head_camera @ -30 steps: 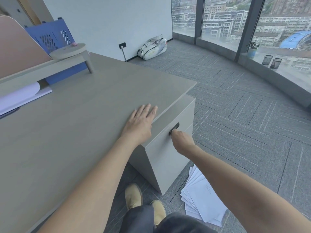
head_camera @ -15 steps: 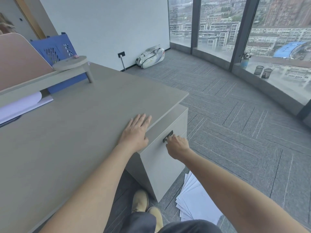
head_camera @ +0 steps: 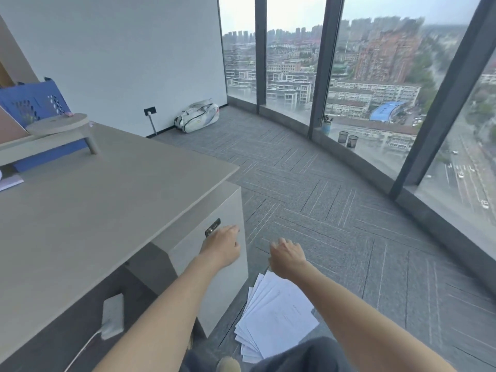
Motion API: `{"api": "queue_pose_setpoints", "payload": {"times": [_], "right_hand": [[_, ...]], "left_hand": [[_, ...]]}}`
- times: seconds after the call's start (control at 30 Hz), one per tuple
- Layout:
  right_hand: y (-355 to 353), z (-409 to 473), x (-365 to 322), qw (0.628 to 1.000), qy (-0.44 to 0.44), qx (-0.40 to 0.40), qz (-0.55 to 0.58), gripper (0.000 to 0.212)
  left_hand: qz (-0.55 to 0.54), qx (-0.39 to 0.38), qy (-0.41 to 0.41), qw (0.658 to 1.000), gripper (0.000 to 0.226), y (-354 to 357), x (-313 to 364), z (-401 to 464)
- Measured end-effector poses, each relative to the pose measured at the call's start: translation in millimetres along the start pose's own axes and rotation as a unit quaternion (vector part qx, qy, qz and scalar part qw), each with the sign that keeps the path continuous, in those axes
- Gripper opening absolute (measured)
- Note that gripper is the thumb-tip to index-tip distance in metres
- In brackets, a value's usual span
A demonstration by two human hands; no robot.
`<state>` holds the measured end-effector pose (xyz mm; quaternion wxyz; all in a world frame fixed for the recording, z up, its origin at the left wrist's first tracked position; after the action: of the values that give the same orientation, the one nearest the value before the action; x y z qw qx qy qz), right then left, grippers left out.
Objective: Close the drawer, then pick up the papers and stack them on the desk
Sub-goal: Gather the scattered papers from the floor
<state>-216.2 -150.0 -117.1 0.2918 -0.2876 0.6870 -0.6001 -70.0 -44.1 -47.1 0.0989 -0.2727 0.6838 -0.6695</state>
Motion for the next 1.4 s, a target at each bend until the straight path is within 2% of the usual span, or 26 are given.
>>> {"api": "queue_pose_setpoints", "payload": {"times": [0.13,0.4,0.67,0.8,0.93,1.1,1.23,1.4], "right_hand": [[11.9,-20.7,30.6,0.999,0.024,-0.021,-0.004,0.033],[76.9,-9.4,71.9,0.994,0.056,-0.094,0.012,0.035],[174.8,45.2,98.8,0.980,0.087,-0.177,0.035,0.032],[235.5,68.8,105.9,0.967,0.113,-0.223,0.052,0.028],[295.3,87.8,111.4,0.954,0.146,-0.249,0.075,0.035],[363.8,94.0,114.1,0.925,0.203,-0.302,0.114,0.039],[425.3,82.6,114.9,0.893,0.258,-0.321,0.184,0.034],[478.9,75.8,114.9,0.814,0.369,-0.346,0.286,0.042]], "left_hand": [[0.033,-0.088,-0.007,0.996,0.040,32.1,17.8,0.6],[0.026,-0.169,-0.024,0.985,0.037,117.8,21.9,35.0],[-0.014,-0.245,-0.053,0.968,0.031,231.7,3.1,97.0],[-0.036,-0.287,-0.080,0.954,0.020,295.0,-14.8,121.7],[-0.040,-0.310,-0.098,0.945,0.025,350.3,-33.0,147.3],[-0.048,-0.340,-0.130,0.930,0.031,416.9,-54.2,166.3],[-0.041,-0.357,-0.160,0.919,0.041,472.4,-67.8,170.6],[-0.045,-0.360,-0.174,0.916,0.041,530.3,-84.4,171.1]]}}
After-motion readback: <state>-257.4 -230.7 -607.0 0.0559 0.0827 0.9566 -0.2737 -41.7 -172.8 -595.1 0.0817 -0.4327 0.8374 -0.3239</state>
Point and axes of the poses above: each hand's wrist, its own z-axis towards the middle knuckle, its own y-axis out of the palm, x = y × z, the point moved 1 cm from there along z, towards the middle knuckle, and after that the axes turned 5 degrees about -y, right-handed, at the moved point
